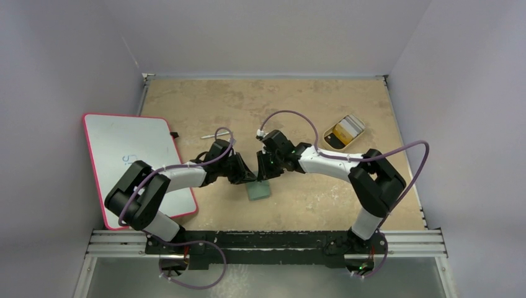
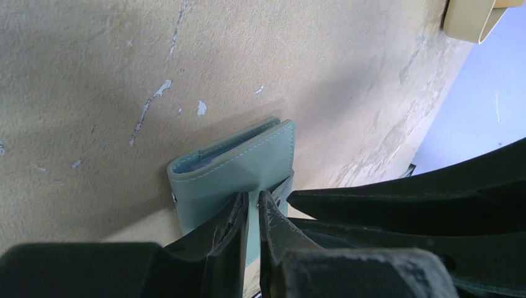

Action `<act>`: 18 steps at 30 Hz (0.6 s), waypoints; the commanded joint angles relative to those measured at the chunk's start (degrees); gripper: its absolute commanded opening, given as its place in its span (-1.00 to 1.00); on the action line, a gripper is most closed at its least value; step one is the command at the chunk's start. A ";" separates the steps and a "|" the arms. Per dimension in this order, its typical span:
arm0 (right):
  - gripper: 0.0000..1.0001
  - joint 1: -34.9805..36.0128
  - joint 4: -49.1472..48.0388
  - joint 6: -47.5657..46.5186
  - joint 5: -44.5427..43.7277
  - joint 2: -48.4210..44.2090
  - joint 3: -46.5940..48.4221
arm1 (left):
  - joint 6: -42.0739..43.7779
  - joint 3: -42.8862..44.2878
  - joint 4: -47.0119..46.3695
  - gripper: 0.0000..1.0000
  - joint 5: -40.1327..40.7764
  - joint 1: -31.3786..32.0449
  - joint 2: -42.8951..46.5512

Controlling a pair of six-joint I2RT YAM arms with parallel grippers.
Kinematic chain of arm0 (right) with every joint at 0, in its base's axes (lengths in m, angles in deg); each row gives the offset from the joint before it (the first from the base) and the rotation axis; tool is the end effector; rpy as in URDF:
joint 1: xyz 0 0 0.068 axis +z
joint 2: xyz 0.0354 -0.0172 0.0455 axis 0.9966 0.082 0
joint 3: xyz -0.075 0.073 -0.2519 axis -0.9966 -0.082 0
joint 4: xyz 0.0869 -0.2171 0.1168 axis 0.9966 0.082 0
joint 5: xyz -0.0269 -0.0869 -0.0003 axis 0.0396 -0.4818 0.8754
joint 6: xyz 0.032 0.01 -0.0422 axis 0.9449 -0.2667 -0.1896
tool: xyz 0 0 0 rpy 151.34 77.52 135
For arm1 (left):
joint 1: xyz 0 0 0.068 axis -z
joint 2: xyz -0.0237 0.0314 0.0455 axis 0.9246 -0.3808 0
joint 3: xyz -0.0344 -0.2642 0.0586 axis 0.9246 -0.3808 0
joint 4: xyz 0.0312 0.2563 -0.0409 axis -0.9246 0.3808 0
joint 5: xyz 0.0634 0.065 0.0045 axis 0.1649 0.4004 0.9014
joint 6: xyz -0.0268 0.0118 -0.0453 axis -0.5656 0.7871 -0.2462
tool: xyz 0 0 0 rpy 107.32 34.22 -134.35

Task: Put the credit cards into the card holder
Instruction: Close the card holder at the center of the board.

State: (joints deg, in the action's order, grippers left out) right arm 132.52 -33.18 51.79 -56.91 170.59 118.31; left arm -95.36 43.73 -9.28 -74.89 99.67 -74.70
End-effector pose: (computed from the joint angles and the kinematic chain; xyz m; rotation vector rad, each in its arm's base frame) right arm 0.2392 0.2675 0.1886 -0.4489 2.5263 0.7945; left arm 0.2257 -0.1555 0.1350 -0.5257 2.6253 -1.0777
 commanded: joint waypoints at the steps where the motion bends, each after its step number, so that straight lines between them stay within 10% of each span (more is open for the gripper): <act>1: -0.52 0.22 -0.43 -0.49 -0.18 1.50 2.84 | 0.99 1.05 0.12 -0.77 2.36 0.29 -0.13; 18: -0.67 0.96 1.79 -3.18 0.63 2.22 3.95 | 1.09 0.92 0.20 -0.77 2.61 0.29 -0.43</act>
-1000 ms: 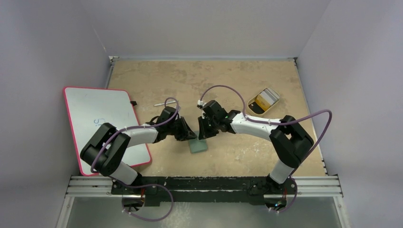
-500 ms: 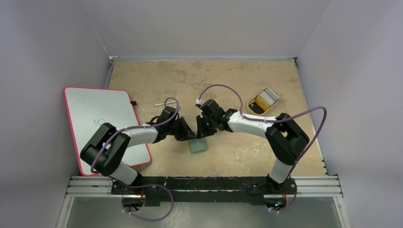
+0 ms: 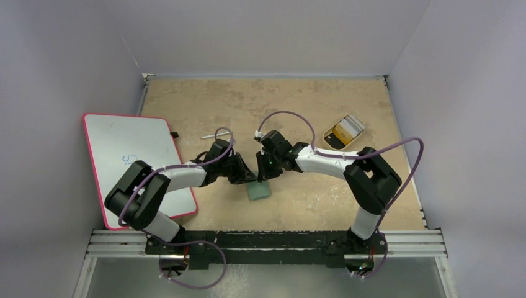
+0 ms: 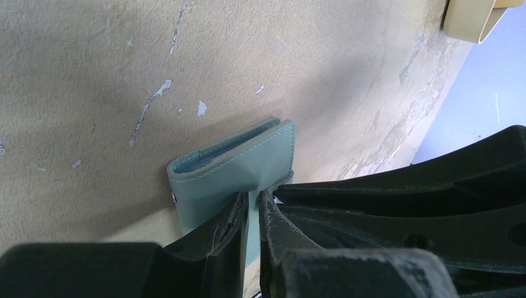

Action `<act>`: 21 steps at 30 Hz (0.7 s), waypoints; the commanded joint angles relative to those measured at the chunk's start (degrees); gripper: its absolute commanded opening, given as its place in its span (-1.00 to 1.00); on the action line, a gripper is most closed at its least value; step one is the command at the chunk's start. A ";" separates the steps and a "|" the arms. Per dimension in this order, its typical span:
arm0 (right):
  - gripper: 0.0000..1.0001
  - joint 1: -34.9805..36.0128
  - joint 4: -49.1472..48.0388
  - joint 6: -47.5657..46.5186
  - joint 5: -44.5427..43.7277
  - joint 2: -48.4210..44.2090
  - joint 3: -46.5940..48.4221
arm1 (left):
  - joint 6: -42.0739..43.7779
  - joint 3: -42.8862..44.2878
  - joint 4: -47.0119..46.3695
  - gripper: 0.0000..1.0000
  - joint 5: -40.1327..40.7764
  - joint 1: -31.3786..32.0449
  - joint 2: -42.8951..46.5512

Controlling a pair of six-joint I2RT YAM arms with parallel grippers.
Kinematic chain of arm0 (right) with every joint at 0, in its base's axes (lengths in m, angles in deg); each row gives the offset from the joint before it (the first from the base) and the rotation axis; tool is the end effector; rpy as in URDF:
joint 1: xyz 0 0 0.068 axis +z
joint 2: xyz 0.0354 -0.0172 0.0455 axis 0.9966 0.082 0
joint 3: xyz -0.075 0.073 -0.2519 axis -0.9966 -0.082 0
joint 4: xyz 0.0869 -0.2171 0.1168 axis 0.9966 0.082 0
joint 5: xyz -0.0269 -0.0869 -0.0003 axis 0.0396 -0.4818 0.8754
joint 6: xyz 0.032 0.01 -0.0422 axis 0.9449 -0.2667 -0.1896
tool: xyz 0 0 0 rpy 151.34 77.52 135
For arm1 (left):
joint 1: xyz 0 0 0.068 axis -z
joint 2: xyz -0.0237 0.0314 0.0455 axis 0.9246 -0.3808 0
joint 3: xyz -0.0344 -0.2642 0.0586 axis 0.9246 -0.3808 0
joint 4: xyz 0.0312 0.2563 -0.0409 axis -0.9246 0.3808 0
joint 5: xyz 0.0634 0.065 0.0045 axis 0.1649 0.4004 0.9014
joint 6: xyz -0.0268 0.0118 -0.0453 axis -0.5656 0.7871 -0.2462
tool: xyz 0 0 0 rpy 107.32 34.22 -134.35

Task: Put the credit cards into the card holder
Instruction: Close the card holder at the center of the board.

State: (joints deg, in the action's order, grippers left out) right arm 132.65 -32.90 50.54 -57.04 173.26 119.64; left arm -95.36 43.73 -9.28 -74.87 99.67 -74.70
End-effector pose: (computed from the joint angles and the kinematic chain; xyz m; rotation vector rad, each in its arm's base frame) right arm 0.2436 0.2734 0.1792 -0.4790 2.5446 0.7673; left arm 0.2257 -0.1555 0.1350 -0.5259 2.6251 -1.0773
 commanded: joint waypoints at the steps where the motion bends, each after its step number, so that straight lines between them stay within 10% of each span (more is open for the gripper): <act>1: -0.68 0.95 1.83 -2.24 0.77 -0.45 2.82 | 1.18 0.91 0.20 -0.77 2.73 0.29 -0.47; 21: -0.76 3.19 4.75 -2.43 -4.36 0.58 4.44 | 1.22 0.83 -0.10 -0.77 2.90 0.25 -1.57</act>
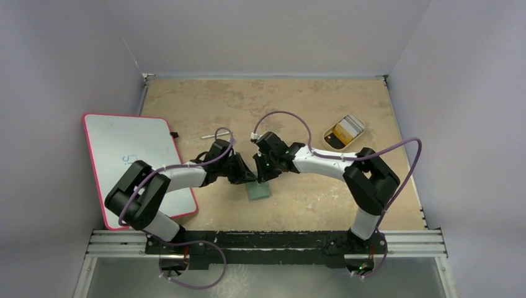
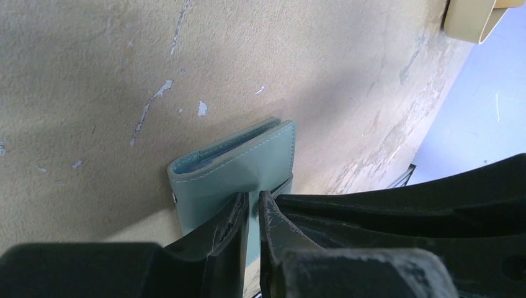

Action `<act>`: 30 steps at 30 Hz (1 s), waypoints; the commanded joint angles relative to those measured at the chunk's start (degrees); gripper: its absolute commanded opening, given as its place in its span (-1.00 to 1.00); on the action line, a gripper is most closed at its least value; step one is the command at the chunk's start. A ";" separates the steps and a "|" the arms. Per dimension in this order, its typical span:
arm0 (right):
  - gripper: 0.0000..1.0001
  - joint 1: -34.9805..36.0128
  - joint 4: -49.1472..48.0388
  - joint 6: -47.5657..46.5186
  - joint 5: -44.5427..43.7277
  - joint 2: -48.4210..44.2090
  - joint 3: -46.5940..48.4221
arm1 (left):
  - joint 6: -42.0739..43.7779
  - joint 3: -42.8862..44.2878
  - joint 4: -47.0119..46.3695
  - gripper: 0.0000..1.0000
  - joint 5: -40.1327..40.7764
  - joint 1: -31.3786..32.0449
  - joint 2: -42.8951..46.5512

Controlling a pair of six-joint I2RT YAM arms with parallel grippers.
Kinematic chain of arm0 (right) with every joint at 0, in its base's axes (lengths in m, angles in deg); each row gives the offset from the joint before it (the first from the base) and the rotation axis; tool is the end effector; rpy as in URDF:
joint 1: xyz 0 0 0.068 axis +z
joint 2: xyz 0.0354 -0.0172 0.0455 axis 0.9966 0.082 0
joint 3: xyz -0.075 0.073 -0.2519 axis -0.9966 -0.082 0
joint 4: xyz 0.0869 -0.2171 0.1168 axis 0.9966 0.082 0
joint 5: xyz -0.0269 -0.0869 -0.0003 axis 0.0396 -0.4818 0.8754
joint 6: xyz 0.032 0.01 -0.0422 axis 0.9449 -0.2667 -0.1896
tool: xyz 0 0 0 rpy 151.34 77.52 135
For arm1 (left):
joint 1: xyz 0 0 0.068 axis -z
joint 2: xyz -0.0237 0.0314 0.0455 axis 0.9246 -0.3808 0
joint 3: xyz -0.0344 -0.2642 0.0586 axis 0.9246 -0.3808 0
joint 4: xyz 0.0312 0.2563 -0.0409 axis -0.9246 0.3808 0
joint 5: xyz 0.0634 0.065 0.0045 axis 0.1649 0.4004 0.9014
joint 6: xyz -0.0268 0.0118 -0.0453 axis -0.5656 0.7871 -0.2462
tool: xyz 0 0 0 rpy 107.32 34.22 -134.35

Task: Put the credit cards into the card holder
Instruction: Close the card holder at the center of the board.

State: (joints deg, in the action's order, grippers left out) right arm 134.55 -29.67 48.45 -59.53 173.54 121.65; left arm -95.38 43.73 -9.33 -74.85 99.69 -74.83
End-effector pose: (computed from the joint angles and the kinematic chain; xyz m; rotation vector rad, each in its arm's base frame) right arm 0.2371 0.2822 0.1838 -0.5468 2.5419 0.7013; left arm 0.2258 -0.1556 0.1345 -0.5267 2.6265 -1.0761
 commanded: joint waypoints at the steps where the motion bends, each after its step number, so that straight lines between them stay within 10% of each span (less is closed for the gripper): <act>1: -0.78 1.61 1.82 -0.25 -2.26 0.40 2.51 | 1.24 0.83 -0.01 -0.77 2.92 0.26 -1.42; 30: -0.88 5.29 5.43 2.77 -7.29 4.75 3.01 | 1.12 0.24 0.02 -0.77 3.07 0.27 -1.71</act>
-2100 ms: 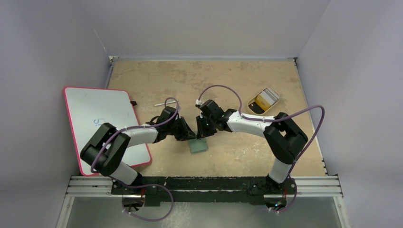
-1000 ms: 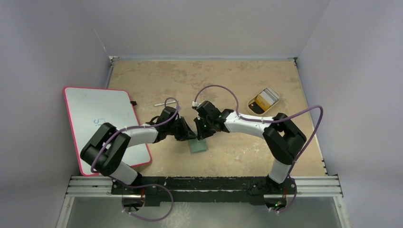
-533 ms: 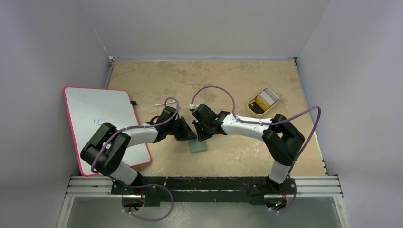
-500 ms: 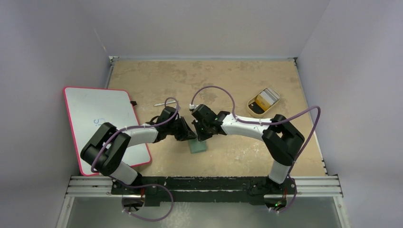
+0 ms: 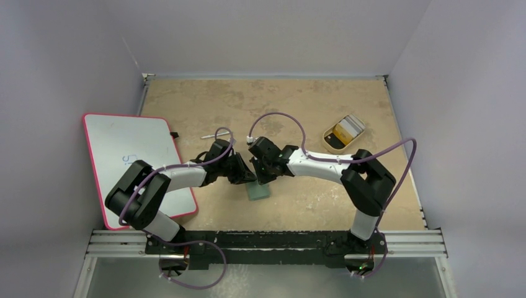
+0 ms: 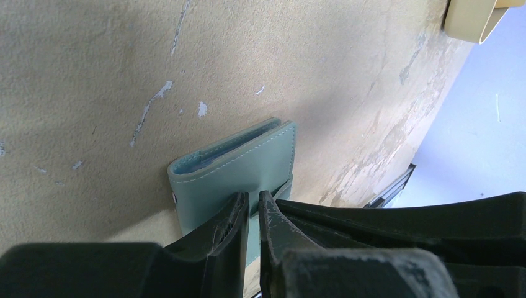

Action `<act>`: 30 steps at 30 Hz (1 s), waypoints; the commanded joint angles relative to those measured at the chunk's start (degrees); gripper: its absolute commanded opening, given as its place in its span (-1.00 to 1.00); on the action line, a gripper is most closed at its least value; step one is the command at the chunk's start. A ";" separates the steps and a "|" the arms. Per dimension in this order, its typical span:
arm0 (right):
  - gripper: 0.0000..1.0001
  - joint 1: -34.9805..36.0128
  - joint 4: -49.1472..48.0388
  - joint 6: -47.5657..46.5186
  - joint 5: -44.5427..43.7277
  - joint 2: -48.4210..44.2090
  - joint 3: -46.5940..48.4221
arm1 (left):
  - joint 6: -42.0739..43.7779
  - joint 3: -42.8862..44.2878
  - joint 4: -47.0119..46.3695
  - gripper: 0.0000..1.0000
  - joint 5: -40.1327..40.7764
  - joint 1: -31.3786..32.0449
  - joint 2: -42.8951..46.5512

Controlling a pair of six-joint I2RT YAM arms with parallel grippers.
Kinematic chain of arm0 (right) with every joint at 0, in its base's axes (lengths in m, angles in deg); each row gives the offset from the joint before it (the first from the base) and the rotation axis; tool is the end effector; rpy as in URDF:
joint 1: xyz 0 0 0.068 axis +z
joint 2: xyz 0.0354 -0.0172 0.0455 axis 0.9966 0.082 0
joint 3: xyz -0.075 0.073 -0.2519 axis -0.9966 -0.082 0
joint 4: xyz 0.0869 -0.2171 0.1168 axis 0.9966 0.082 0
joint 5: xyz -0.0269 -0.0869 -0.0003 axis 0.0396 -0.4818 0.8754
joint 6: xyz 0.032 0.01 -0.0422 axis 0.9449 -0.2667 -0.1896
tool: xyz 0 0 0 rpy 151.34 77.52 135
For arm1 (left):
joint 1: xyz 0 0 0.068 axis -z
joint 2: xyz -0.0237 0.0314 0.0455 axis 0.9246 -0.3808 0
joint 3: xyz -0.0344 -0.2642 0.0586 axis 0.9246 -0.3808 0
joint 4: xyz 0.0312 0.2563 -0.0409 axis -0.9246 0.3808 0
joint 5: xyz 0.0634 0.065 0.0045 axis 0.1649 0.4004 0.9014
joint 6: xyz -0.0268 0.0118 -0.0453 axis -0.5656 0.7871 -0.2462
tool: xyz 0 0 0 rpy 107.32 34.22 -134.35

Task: Put the credit cards into the card holder
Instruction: Close the card holder at the center of the board.

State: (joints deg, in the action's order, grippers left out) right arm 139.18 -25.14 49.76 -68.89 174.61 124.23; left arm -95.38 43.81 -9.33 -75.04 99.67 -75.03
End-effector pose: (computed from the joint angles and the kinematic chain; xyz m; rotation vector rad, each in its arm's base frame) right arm 0.2201 0.2995 0.1852 -0.5487 2.5428 0.5226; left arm 0.2261 -0.1558 0.1340 -0.5266 2.6297 -1.0780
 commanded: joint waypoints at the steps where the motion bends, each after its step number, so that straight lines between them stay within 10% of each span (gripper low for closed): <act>1: -0.88 0.62 1.10 1.32 2.14 4.04 0.46 | 1.07 0.13 0.07 -0.77 3.25 0.27 -1.53; 19: -0.91 0.08 1.71 1.56 1.10 4.81 -1.29 | 0.84 1.53 1.35 -0.77 3.13 0.06 0.21; 30: -0.51 -0.01 2.95 1.15 -14.72 -11.59 8.13 | 12.79 20.90 27.76 -0.43 20.38 -2.61 15.08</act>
State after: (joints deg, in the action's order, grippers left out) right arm 139.03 -21.93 50.44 -75.18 172.51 128.21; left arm -89.94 55.38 8.01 -65.10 97.46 -67.20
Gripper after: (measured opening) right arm 0.205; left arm 0.252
